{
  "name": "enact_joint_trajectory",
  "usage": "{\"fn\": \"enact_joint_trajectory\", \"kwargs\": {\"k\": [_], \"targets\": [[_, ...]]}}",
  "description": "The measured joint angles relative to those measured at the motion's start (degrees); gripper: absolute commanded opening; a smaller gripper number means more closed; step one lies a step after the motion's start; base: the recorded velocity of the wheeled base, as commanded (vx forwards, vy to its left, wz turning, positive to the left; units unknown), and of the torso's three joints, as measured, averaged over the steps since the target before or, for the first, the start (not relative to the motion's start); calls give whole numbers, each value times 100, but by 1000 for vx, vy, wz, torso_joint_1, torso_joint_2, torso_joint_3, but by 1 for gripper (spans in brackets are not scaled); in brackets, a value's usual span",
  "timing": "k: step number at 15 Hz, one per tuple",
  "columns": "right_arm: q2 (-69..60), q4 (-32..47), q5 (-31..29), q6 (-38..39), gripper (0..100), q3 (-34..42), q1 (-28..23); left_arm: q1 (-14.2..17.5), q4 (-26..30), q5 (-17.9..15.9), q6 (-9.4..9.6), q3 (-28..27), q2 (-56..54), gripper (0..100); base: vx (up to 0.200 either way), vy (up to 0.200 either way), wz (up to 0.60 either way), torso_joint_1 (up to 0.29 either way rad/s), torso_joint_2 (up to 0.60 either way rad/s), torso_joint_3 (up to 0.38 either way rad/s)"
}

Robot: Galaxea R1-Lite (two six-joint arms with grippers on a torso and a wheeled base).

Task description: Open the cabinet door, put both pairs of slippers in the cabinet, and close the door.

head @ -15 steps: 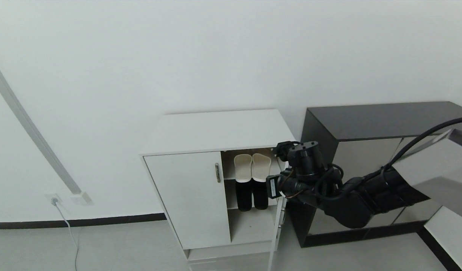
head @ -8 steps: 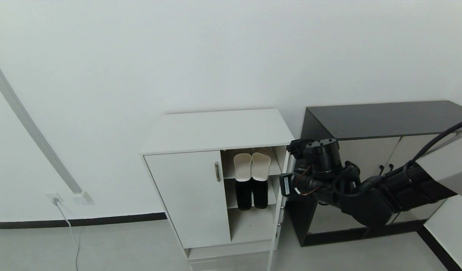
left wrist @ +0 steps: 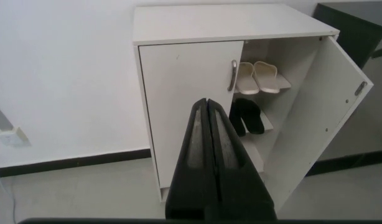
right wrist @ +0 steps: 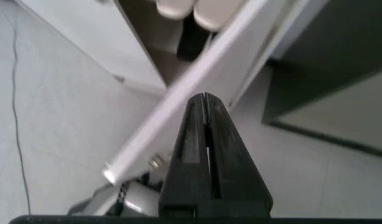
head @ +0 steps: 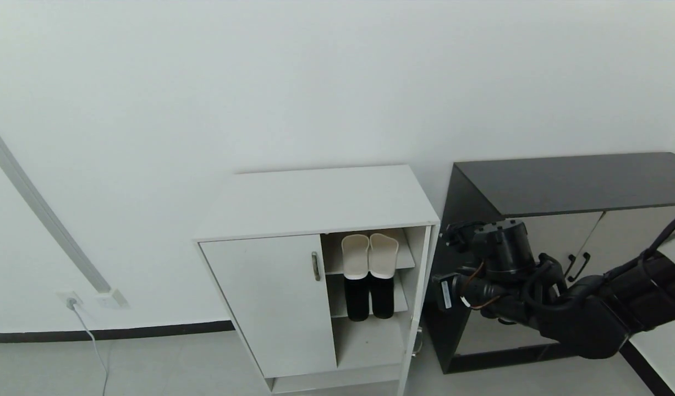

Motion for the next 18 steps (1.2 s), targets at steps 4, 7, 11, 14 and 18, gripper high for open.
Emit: {"fn": "enact_joint_trajectory", "kwargs": {"k": [4, 7, 11, 14, 18], "targets": [[223, -310, 40, 1, 0, 112, -16, 0, 0, 0, 5, 0, 0, 0, 0, 0, 0, 0, 0, 0], [540, -406, 55, -5, 0, -1, -52, 2, 0, -1, 7, 0, 0, 0, 0, 0, 0, 0, 0, 0], [852, -411, 66, 6, 0, -288, -77, 2, 0, 0, 2, 0, 0, 0, 0, 0, 0, 0, 0, 0], [1045, -444, 66, 41, 0, -561, -77, 2, 0, -1, 2, 0, 0, 0, 0, 0, 0, 0, 0, 0], [1453, -1062, 51, 39, 0, -780, -129, 2, 0, 5, -2, 0, 0, 0, 0, 0, 0, 0, 0, 0]]}}
